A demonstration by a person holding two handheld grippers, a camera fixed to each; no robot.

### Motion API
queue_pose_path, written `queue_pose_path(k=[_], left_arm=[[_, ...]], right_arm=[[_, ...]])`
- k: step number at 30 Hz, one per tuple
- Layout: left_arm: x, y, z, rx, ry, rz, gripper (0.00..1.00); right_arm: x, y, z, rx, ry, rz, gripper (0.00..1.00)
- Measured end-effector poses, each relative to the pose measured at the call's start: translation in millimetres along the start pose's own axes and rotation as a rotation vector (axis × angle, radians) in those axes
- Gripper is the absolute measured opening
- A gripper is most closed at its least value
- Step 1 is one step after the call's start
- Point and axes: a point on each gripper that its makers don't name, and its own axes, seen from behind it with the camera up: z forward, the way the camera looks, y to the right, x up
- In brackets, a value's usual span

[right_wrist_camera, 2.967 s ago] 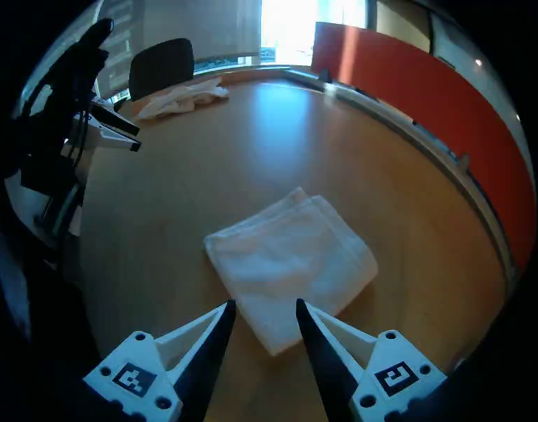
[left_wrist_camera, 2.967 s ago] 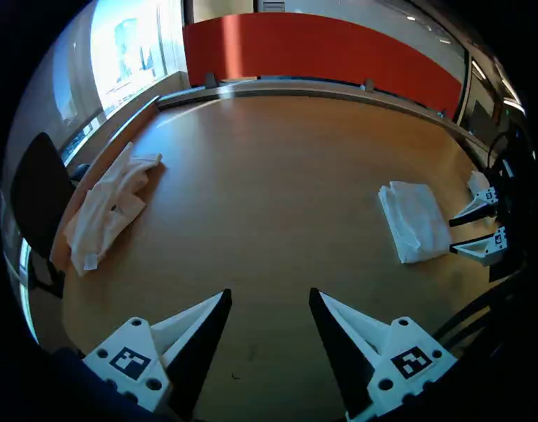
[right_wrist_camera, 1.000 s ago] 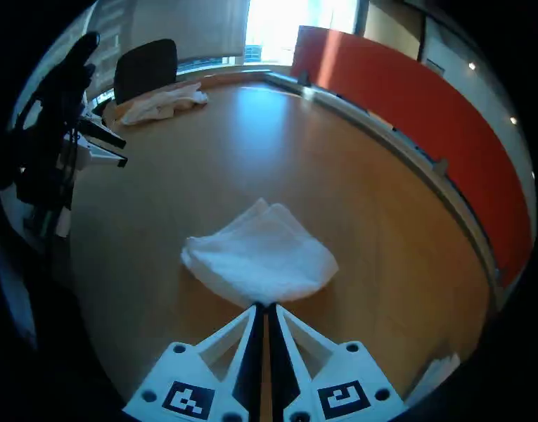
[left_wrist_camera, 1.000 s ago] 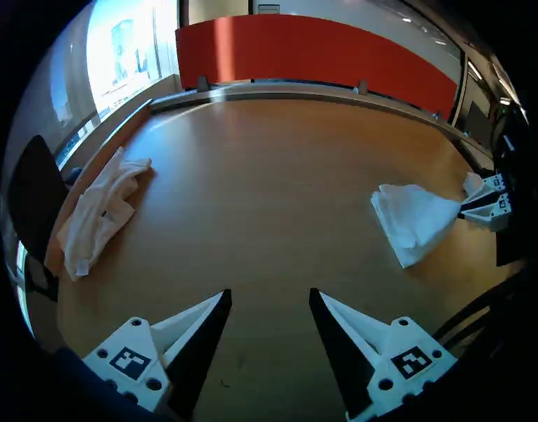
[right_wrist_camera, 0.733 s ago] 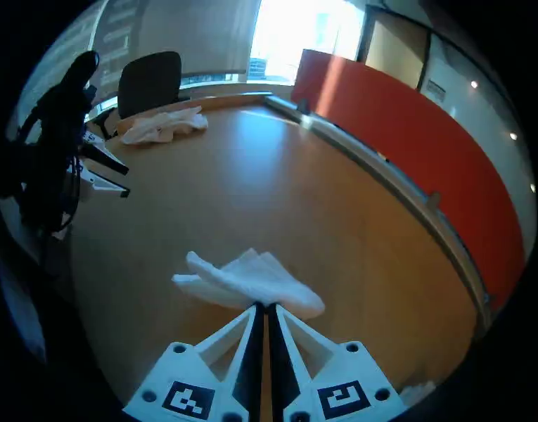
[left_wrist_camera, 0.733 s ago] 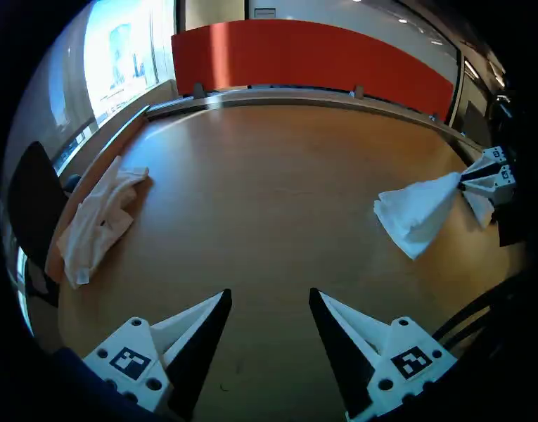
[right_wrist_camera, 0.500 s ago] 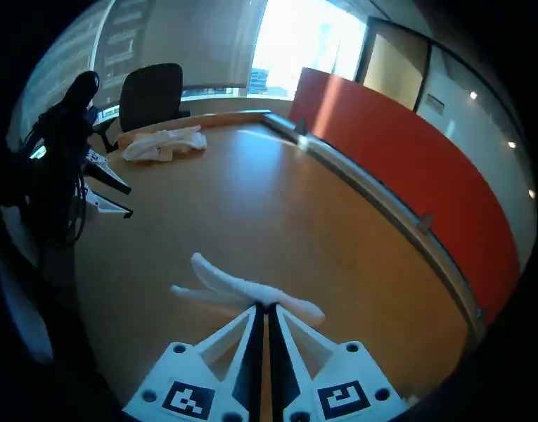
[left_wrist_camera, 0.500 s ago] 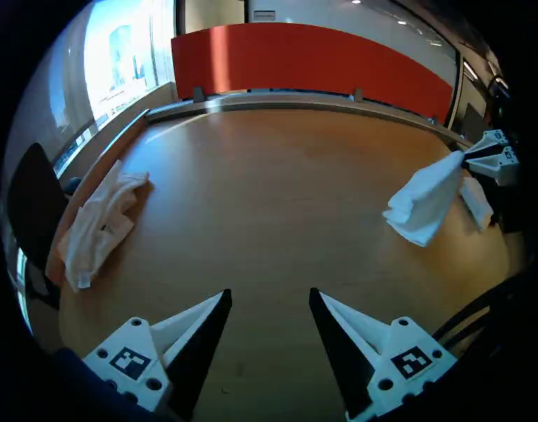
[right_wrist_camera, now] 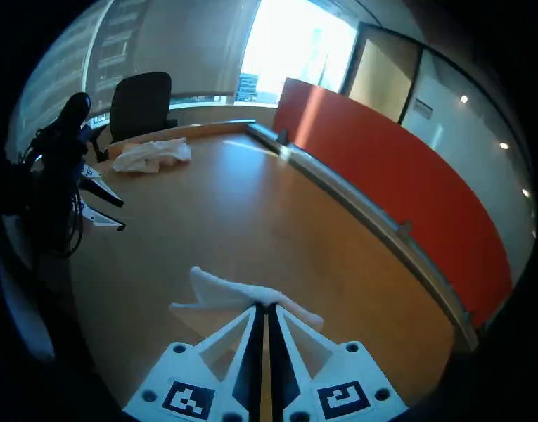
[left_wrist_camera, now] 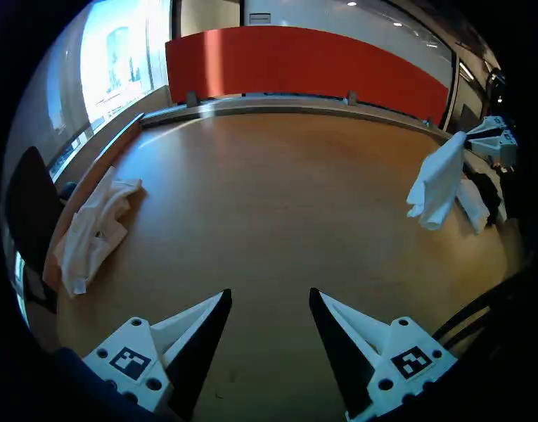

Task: Fold towel

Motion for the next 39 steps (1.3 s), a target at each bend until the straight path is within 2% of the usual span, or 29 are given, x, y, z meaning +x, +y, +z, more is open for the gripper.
queue_pose_path(k=[14, 27, 39], left_arm=[[7, 4.7, 5.2, -0.010, 0.001, 0.024, 0.81], [8, 9.9, 8.4, -0.008, -0.009, 0.032, 0.81], [11, 14.6, 9.9, -0.004, -0.013, 0.044, 0.81]], right_arm=[[-14, 61, -26.5, -0.078, -0.003, 0.038, 0.05], [-47, 121, -55.7, -0.157, -0.023, 0.090, 0.05], [-85, 173, -81.7, -0.219, -0.079, 0.095, 0.05]])
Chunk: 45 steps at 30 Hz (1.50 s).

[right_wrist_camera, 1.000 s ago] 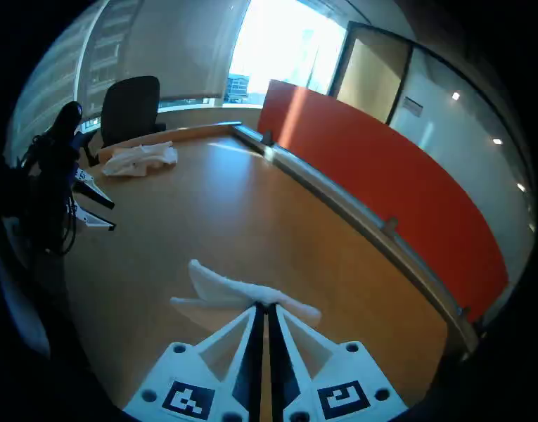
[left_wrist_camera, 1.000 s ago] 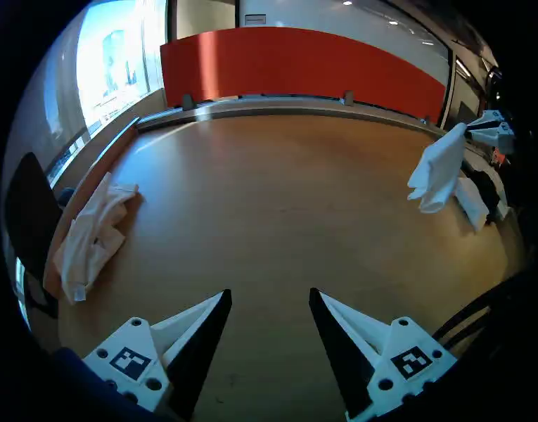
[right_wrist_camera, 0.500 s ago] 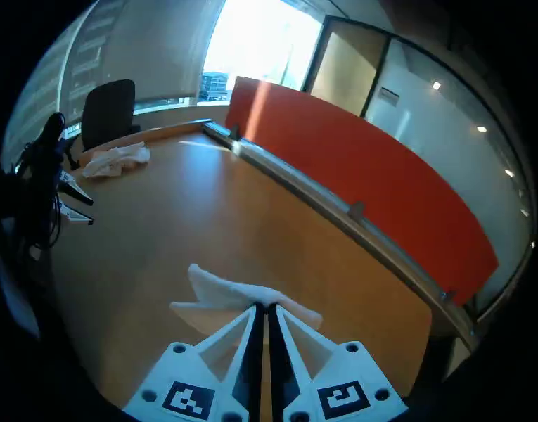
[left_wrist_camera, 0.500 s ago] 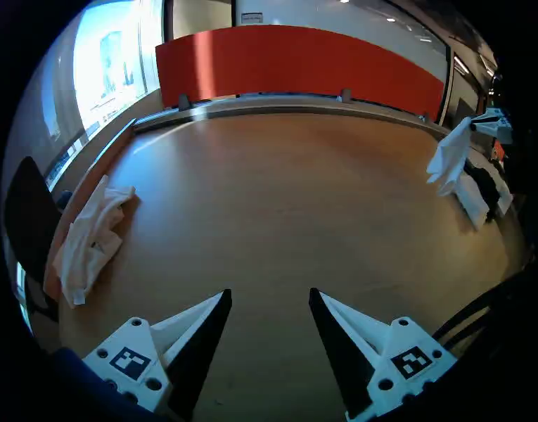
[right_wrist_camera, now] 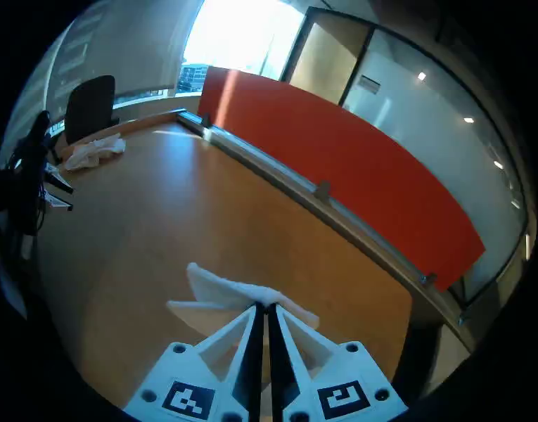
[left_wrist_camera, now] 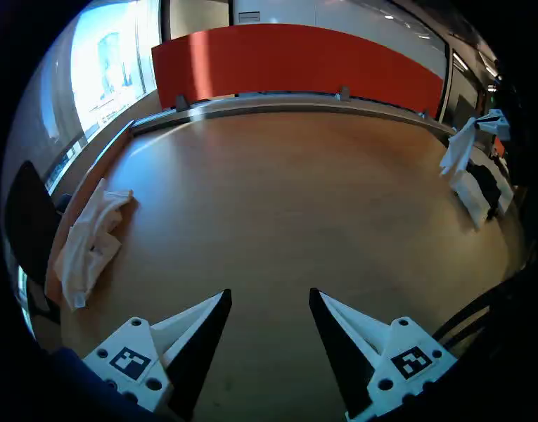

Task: Fold towel

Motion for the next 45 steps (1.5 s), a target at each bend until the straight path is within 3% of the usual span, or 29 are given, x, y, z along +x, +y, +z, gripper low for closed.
queue_pose_path(k=[26, 45], left_arm=[[5, 14.3, 2.9, 0.010, -0.011, 0.014, 0.81], [9, 21.6, 2.8, 0.008, -0.009, 0.024, 0.81]], right_arm=[[-54, 109, -11.0, -0.101, -0.094, 0.027, 0.05], [-83, 131, -20.4, -0.125, -0.138, 0.052, 0.05]])
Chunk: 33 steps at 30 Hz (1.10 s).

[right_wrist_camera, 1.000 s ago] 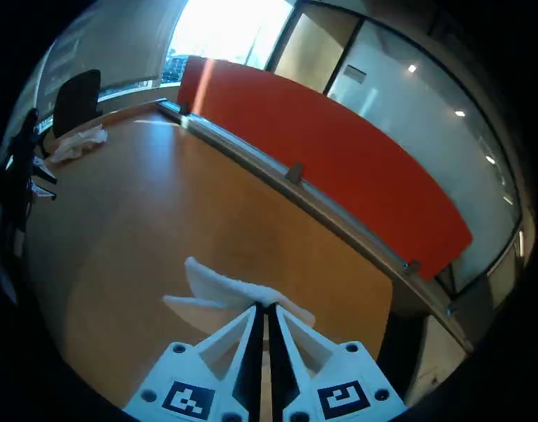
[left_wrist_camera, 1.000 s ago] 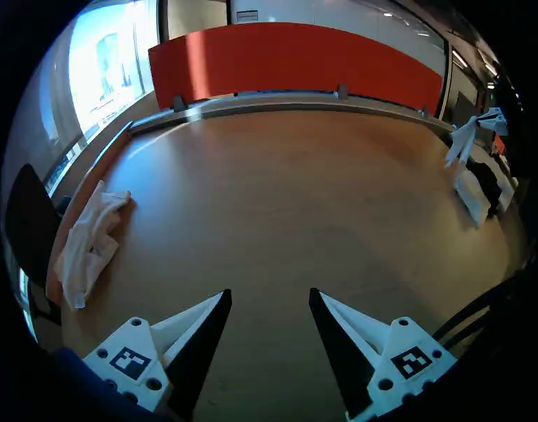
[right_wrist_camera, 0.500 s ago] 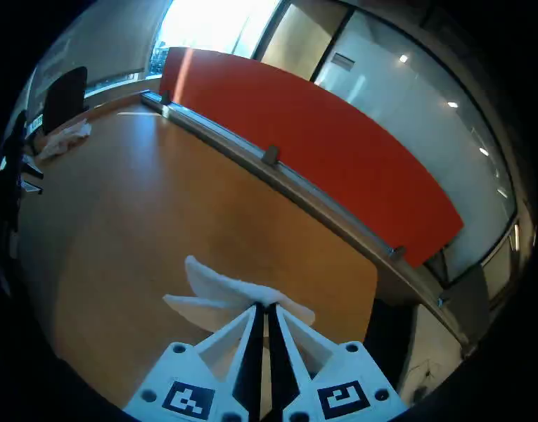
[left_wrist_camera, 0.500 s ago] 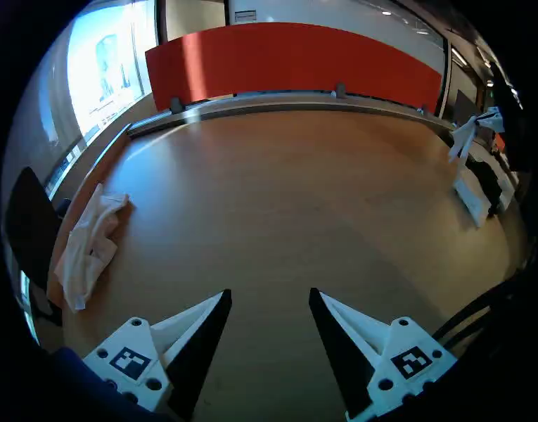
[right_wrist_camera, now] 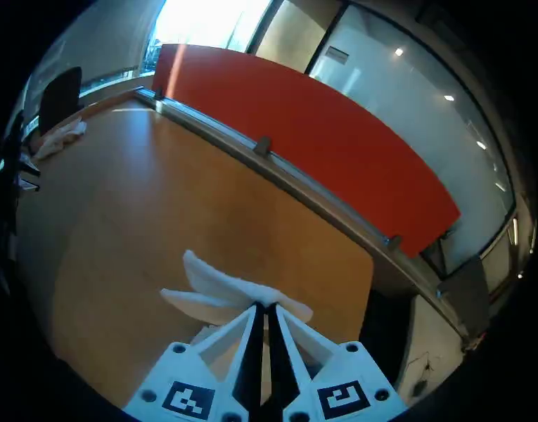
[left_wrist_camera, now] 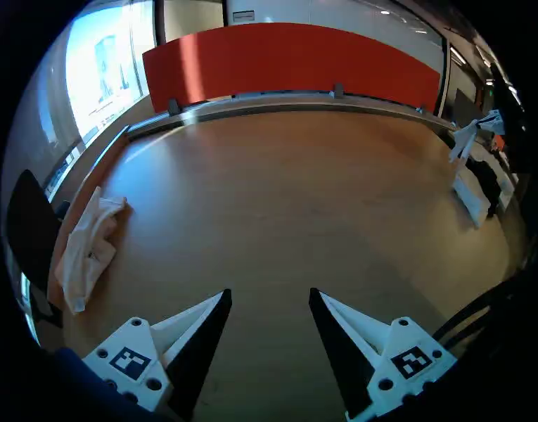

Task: Fold towel

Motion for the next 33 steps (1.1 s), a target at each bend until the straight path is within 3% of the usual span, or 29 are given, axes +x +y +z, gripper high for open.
queue_pose_path(k=[19, 33], left_arm=[[-1, 6.4, -2.5, -0.010, -0.004, 0.019, 0.81], [-2, 4.4, -5.8, -0.010, -0.004, 0.027, 0.81]], right_arm=[[-105, 1, -30.8, -0.024, -0.132, 0.106, 0.05], [-157, -8, -36.1, -0.040, -0.211, 0.179, 0.05]])
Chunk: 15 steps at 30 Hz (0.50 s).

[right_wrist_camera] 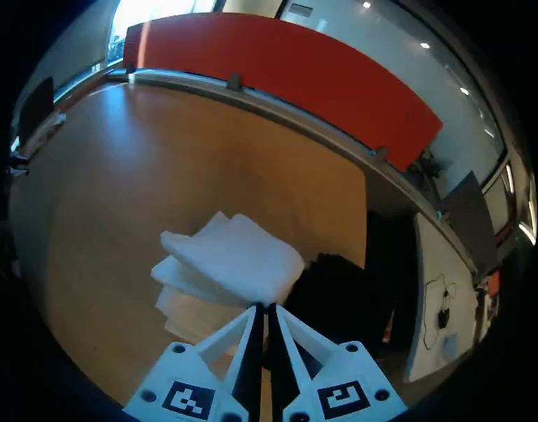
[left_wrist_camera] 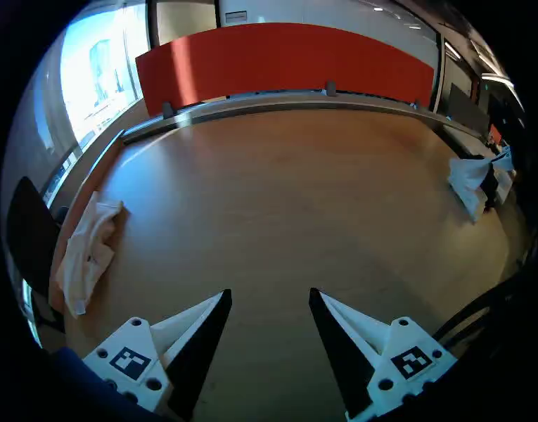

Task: Fold towel

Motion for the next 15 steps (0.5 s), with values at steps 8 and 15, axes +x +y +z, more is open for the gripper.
queue_pose_path(k=[8, 15], left_arm=[[-5, -4.6, -2.3, 0.008, -0.006, -0.001, 0.81], [-6, -6.4, -2.7, 0.010, -0.006, -0.003, 0.81]], right_arm=[[-26, 5, 8.1, -0.013, -0.050, 0.044, 0.05], [-37, 4, 12.4, -0.018, -0.073, 0.057, 0.05]])
